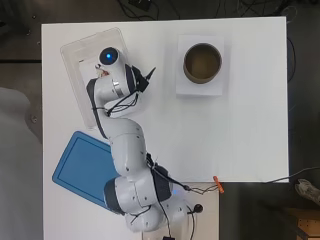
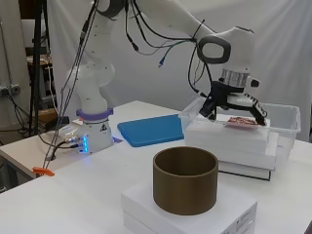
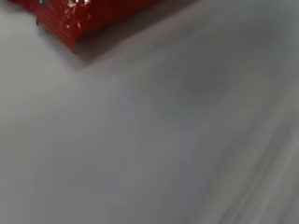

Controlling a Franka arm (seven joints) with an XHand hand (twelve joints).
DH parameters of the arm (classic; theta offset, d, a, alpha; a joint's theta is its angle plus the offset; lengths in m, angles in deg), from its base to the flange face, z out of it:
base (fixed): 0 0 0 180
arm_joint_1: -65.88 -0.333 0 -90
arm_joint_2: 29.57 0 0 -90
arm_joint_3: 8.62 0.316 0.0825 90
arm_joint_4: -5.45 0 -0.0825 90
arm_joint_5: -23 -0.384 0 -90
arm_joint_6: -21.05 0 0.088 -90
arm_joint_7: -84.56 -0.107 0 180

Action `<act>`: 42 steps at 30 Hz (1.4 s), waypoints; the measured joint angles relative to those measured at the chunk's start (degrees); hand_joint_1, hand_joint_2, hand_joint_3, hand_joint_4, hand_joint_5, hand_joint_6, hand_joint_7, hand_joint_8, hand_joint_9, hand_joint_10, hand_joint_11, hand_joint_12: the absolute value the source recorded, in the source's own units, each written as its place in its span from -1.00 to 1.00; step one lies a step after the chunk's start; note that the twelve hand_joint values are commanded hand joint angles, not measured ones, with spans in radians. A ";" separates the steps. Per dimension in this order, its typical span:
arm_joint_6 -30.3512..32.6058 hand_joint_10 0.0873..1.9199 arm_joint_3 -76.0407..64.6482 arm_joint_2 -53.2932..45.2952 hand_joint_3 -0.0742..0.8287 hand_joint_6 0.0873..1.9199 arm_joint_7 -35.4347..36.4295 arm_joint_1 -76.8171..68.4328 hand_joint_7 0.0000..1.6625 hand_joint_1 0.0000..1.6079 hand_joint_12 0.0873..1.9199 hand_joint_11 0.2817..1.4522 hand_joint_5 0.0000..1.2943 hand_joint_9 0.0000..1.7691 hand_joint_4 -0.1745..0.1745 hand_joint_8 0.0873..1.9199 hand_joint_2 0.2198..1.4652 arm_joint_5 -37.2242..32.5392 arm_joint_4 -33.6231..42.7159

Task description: Teleoperate dual arm-hand system to remove items from a box

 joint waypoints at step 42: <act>-18.82 0.01 -17.32 4.17 -0.83 0.54 5.96 19.56 -0.04 0.67 -0.48 -0.30 0.00 0.17 -0.74 0.14 0.54 -15.52 12.03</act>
